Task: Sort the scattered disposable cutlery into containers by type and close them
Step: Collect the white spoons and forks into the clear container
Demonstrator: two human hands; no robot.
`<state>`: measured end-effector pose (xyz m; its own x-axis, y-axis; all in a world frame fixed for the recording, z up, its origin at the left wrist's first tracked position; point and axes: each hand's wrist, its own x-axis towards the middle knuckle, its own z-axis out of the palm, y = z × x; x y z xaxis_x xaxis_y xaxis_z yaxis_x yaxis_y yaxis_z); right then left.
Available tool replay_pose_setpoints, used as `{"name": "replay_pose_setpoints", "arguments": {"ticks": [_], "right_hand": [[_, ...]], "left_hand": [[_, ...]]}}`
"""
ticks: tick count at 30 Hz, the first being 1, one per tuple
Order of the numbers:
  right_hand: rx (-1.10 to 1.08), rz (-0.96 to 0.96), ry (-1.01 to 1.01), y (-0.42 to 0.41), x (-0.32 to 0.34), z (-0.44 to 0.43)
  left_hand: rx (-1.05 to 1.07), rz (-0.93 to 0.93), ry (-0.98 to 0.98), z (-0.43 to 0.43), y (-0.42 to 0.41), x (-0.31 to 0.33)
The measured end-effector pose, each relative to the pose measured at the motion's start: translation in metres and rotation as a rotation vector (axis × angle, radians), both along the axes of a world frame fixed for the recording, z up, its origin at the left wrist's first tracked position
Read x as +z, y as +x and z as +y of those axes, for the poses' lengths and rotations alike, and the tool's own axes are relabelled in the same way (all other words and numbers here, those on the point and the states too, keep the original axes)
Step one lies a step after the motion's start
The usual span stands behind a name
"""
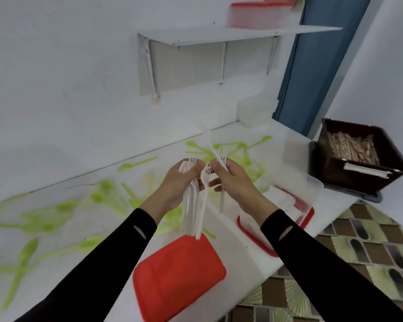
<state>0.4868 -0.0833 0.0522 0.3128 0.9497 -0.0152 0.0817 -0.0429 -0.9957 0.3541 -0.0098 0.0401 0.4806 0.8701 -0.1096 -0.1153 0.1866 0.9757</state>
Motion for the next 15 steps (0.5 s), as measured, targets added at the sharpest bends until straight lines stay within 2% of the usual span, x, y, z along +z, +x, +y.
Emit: {"name": "replay_pose_setpoints", "arguments": {"ticks": [4, 9, 15], "right_hand": [[-0.012, -0.064, 0.011, 0.031, 0.001, 0.016], [0.010, -0.103, -0.004, 0.058, 0.010, 0.052], [0.037, -0.106, -0.015, 0.085, 0.014, 0.088]], "left_hand": [[-0.044, -0.042, -0.012, 0.016, 0.029, -0.004], [0.046, -0.059, -0.067, 0.043, 0.053, -0.001], [0.057, 0.064, -0.056, 0.078, 0.075, 0.007]]}}
